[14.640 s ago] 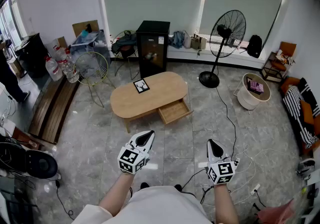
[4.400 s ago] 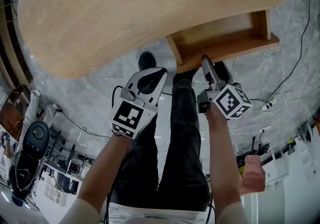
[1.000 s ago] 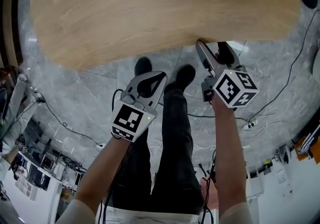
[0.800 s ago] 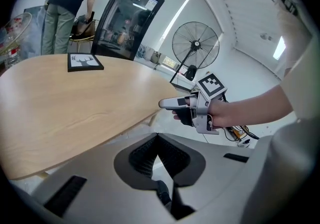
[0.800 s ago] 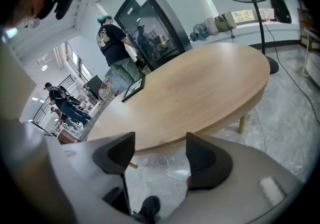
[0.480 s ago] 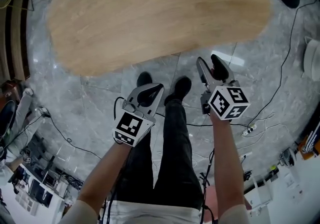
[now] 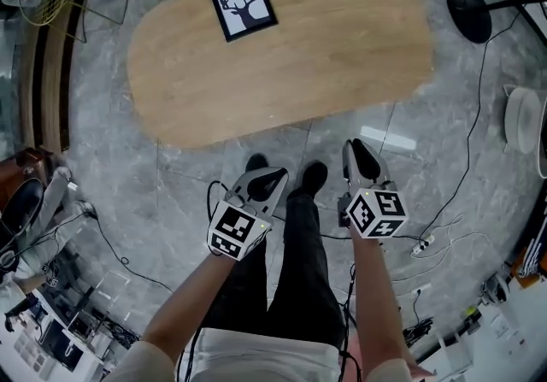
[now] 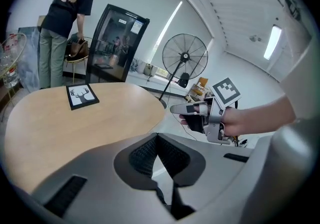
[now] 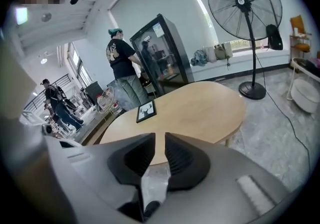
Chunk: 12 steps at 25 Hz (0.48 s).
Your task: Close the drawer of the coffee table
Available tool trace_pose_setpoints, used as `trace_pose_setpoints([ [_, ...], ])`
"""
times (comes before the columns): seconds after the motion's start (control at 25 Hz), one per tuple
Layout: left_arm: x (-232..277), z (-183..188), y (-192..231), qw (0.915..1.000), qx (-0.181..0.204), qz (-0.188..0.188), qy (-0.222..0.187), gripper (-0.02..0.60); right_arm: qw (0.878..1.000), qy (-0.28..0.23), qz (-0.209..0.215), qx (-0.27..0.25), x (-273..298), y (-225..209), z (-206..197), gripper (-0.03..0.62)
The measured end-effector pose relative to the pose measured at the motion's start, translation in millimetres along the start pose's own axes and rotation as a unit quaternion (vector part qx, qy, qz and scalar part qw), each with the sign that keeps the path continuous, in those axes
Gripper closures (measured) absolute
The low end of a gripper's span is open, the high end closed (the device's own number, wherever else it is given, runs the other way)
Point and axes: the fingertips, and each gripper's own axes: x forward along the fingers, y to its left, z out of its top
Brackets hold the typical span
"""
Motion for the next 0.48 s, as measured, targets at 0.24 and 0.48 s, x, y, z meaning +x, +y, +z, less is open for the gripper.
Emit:
trace_pose_setpoints([
  [0.24,-45,43,-13,0.9997,-0.004,0.012,-0.019,0.575,0.999,-0.009,-0.003,-0.040,-42,36,39,0.543],
  [0.48,-89,84,-26,0.9993,-0.005,0.017,-0.034,0.575,0.996,-0.025,-0.003,-0.084,-83,72,87,0.565],
])
